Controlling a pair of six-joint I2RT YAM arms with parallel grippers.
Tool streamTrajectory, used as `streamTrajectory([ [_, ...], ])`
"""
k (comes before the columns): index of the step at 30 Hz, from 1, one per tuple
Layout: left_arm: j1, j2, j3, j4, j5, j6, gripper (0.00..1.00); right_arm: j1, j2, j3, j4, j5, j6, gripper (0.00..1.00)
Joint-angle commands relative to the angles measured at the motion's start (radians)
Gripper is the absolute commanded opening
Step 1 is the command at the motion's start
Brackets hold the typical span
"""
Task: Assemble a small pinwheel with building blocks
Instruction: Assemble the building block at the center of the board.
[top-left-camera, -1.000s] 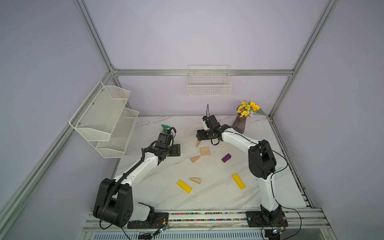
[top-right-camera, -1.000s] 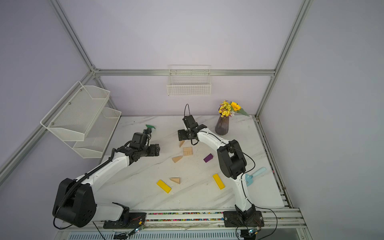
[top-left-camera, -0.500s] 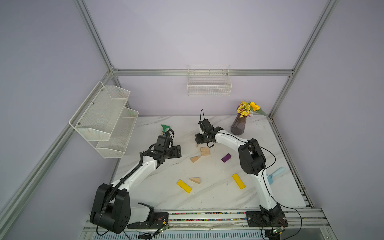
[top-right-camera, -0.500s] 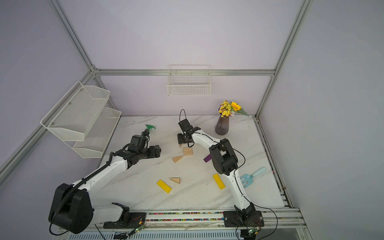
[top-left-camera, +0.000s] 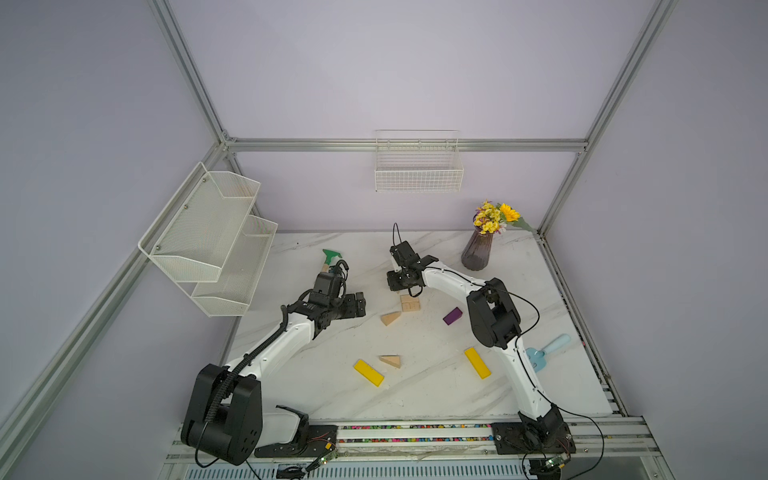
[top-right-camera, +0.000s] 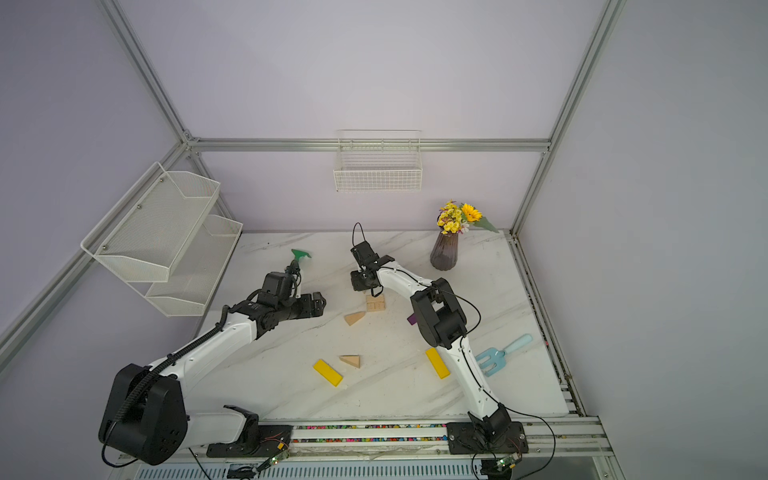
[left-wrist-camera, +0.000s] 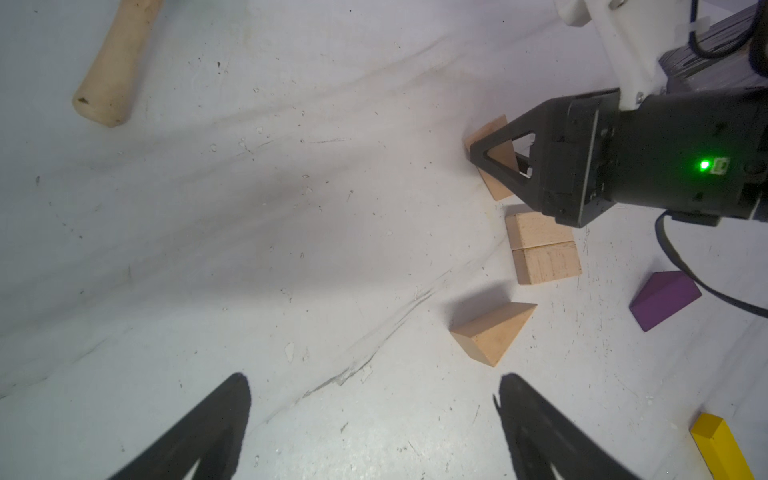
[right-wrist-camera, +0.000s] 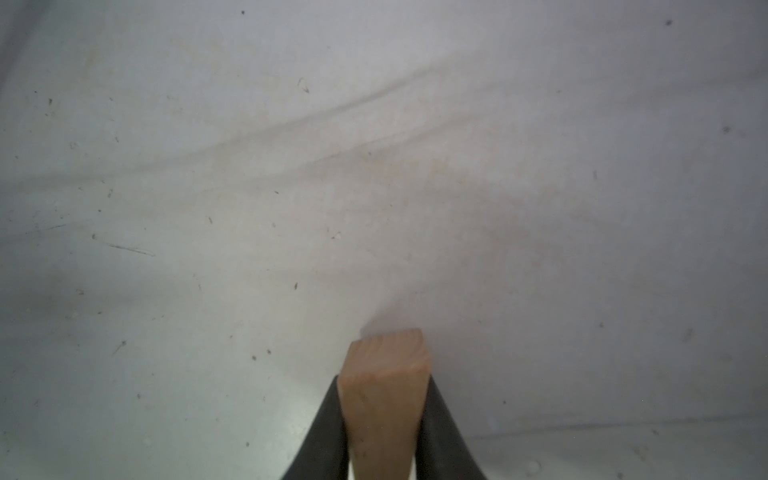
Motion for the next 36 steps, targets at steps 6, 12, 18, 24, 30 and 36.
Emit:
streamTrajectory([
  [6,-0.001,-0.008,-0.011,0.038,0.017,-0.026,0.96,0.032,0.057,0.028,0.019,0.027,-0.164,0.20],
  [12,0.000,-0.008,-0.012,0.037,0.022,-0.029,0.97,0.047,0.052,-0.007,0.041,0.060,-0.261,0.21],
  [18,0.000,-0.010,-0.015,0.035,0.026,-0.032,0.97,0.071,0.044,-0.053,0.072,0.084,-0.348,0.23],
  [24,0.000,-0.021,-0.022,0.029,0.026,-0.033,0.99,0.076,0.012,-0.124,0.110,0.083,-0.374,0.23],
  [30,-0.001,-0.028,-0.033,0.034,0.029,-0.039,0.99,0.076,-0.028,-0.198,0.136,0.071,-0.382,0.23],
  [36,-0.001,-0.027,-0.032,0.035,0.034,-0.041,1.00,0.075,-0.052,-0.241,0.158,0.062,-0.386,0.23],
])
